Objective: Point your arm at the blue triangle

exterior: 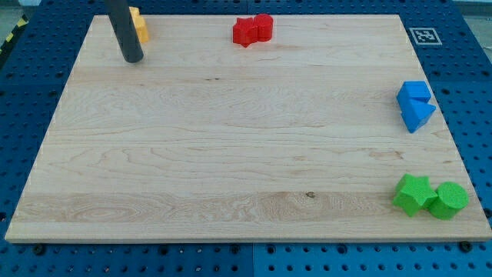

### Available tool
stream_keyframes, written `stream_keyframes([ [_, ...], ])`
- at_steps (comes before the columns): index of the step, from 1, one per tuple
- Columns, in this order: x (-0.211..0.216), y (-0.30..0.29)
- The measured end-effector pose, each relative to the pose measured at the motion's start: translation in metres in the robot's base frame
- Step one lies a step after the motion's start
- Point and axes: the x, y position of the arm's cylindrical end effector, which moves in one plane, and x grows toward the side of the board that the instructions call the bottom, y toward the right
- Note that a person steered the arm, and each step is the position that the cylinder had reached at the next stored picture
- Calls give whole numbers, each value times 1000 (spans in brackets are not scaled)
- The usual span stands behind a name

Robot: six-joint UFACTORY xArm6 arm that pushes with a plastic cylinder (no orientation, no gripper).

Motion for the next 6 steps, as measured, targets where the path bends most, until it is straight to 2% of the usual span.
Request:
stream_keyframes([
  [2, 9, 14],
  [4, 67, 93],
  [6, 104, 183],
])
